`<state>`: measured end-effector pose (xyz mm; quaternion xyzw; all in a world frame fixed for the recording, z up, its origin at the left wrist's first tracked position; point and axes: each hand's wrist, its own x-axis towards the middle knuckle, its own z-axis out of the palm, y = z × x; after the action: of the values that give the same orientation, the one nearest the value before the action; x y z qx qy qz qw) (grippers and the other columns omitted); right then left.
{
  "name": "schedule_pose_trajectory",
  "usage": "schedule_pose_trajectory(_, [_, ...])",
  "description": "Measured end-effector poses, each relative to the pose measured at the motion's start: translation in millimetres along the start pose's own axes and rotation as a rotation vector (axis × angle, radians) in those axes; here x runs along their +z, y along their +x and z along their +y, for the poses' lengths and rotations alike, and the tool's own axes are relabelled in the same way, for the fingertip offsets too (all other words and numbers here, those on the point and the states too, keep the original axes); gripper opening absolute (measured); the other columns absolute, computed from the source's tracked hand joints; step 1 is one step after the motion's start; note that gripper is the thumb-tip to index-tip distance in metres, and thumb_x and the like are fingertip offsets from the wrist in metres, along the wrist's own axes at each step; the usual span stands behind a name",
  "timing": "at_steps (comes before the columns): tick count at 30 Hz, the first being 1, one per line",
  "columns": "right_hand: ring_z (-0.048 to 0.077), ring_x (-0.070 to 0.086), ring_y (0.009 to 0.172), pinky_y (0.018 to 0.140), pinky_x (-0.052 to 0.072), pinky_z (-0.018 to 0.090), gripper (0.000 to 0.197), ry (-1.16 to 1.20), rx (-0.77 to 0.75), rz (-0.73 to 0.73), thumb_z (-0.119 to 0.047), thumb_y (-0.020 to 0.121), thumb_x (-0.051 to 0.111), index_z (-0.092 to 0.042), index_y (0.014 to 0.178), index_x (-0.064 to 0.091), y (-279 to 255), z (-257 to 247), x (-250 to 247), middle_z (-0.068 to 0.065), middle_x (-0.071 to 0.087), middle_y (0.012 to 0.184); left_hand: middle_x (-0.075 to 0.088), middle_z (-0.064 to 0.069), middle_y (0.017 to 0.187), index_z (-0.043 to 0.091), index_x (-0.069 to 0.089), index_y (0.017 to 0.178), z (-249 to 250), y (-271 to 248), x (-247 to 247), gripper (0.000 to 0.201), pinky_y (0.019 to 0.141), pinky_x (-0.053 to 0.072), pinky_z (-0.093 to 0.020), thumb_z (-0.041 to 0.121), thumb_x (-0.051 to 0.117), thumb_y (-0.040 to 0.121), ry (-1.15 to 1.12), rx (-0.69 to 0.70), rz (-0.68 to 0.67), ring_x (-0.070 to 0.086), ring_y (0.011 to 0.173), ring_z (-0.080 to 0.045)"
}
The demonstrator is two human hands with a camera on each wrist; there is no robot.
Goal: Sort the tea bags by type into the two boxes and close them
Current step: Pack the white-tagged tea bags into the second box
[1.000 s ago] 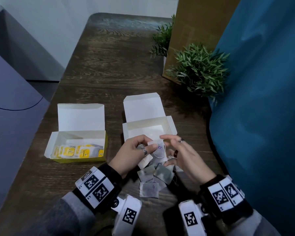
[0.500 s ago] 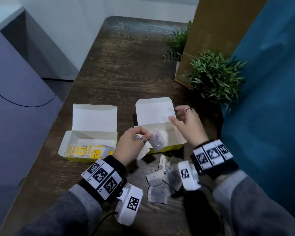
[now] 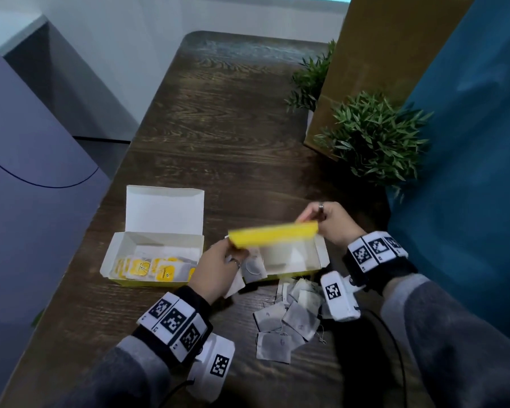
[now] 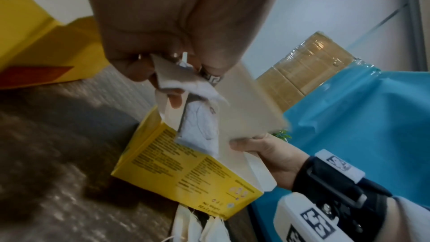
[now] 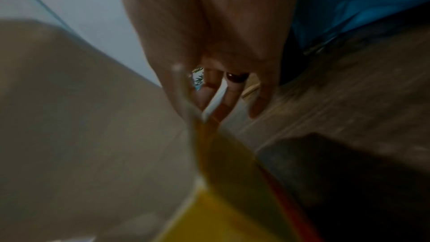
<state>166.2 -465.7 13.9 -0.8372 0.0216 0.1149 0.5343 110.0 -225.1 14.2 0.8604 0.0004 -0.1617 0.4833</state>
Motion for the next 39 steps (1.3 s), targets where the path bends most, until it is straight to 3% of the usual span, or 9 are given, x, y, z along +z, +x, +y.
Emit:
schedule_pose_trajectory(3, [-0.004, 0.061, 0.056, 0.058, 0.049, 0.011, 0.034, 0.117, -0.049, 0.058, 0.022, 0.070, 0.064, -0.011, 0.061, 0.064, -17, 9, 5, -0.008, 0.066, 0.055, 0.059, -0.008, 0.117, 0.015, 0.058, 0.118, -1, -3, 0, 0.031, 0.084, 0.038, -0.024, 0.006, 0.049, 0.090, 0.091, 0.061, -0.065, 0.052, 0.111, -0.022])
schedule_pose_trajectory(8, [0.018, 0.058, 0.070, 0.065, 0.048, 0.024, 0.035, 0.153, -0.073, 0.213, 0.017, 0.069, 0.068, -0.016, 0.057, 0.068, -29, 29, 7, 0.013, 0.056, 0.079, 0.045, 0.020, 0.121, 0.025, 0.058, 0.121, -11, -10, 2, 0.037, 0.090, 0.026, -0.001, 0.007, 0.052, 0.089, 0.161, 0.324, -0.183, 0.038, 0.112, 0.009])
schedule_pose_trajectory(12, [0.011, 0.058, 0.072, 0.068, 0.048, 0.018, 0.036, 0.129, -0.107, 0.267, 0.017, 0.070, 0.067, -0.018, 0.058, 0.067, -32, 35, 10, 0.007, 0.057, 0.078, 0.038, 0.033, 0.119, 0.027, 0.061, 0.116, -19, -13, 3, 0.031, 0.089, 0.022, 0.008, 0.011, 0.056, 0.089, 0.160, 0.387, -0.204, 0.032, 0.109, 0.030])
schedule_pose_trajectory(18, [0.008, 0.050, 0.059, 0.064, 0.041, 0.019, 0.024, 0.147, 0.004, 0.172, -0.005, 0.077, 0.073, -0.016, 0.059, 0.061, -28, 36, 4, -0.010, 0.055, 0.058, 0.052, 0.017, 0.110, 0.019, 0.060, 0.084, -19, -11, 2, 0.007, 0.090, 0.033, -0.012, 0.020, 0.057, 0.089, 0.159, 0.253, -0.164, 0.047, 0.114, -0.003])
schedule_pose_trajectory(22, [0.012, 0.055, 0.074, 0.078, 0.045, 0.032, 0.023, 0.048, 0.142, 0.174, -0.024, 0.088, 0.063, -0.019, 0.066, 0.065, -13, 36, -1, -0.001, 0.064, 0.073, 0.055, 0.010, 0.106, 0.014, 0.064, 0.096, -16, -7, 3, 0.012, 0.103, 0.035, -0.028, 0.021, 0.057, 0.089, 0.088, 0.145, -0.143, 0.048, 0.114, -0.008])
schedule_pose_trajectory(31, [0.018, 0.057, 0.092, 0.085, 0.046, 0.031, 0.012, -0.220, -0.040, 0.472, -0.028, 0.090, 0.057, -0.019, 0.092, 0.064, -37, -10, -5, 0.005, 0.064, 0.095, 0.066, 0.007, 0.090, 0.023, 0.067, 0.072, 7, -9, -4, 0.016, 0.076, 0.043, -0.010, 0.016, 0.063, 0.085, -0.198, -0.030, 0.021, 0.059, 0.086, -0.006])
schedule_pose_trajectory(33, [0.013, 0.057, 0.081, 0.074, 0.044, 0.024, 0.008, -0.186, -0.137, 0.391, -0.025, 0.090, 0.057, -0.021, 0.088, 0.063, -54, -31, 6, 0.001, 0.063, 0.087, 0.068, 0.007, 0.084, 0.017, 0.071, 0.077, 14, -10, -6, 0.012, 0.069, 0.043, -0.003, 0.015, 0.063, 0.086, -0.296, -0.084, 0.056, 0.058, 0.081, -0.002])
schedule_pose_trajectory(37, [0.004, 0.055, 0.072, 0.071, 0.044, 0.021, 0.013, -0.109, -0.031, -0.097, -0.034, 0.086, 0.062, -0.030, 0.099, 0.060, -69, -48, 40, -0.012, 0.062, 0.085, 0.073, -0.016, 0.086, 0.020, 0.076, 0.074, 25, -12, -8, 0.013, 0.080, 0.048, -0.033, 0.018, 0.067, 0.082, -0.473, -0.139, 0.068, 0.063, 0.081, -0.024])
schedule_pose_trajectory(39, [0.006, 0.056, 0.071, 0.072, 0.046, 0.025, 0.014, -0.164, -0.015, -0.193, -0.035, 0.085, 0.064, -0.027, 0.097, 0.063, -65, -48, 49, -0.010, 0.065, 0.088, 0.071, -0.020, 0.084, 0.021, 0.076, 0.075, 28, -12, -8, 0.016, 0.070, 0.047, -0.027, 0.017, 0.065, 0.084, -0.458, -0.114, 0.051, 0.063, 0.076, -0.021])
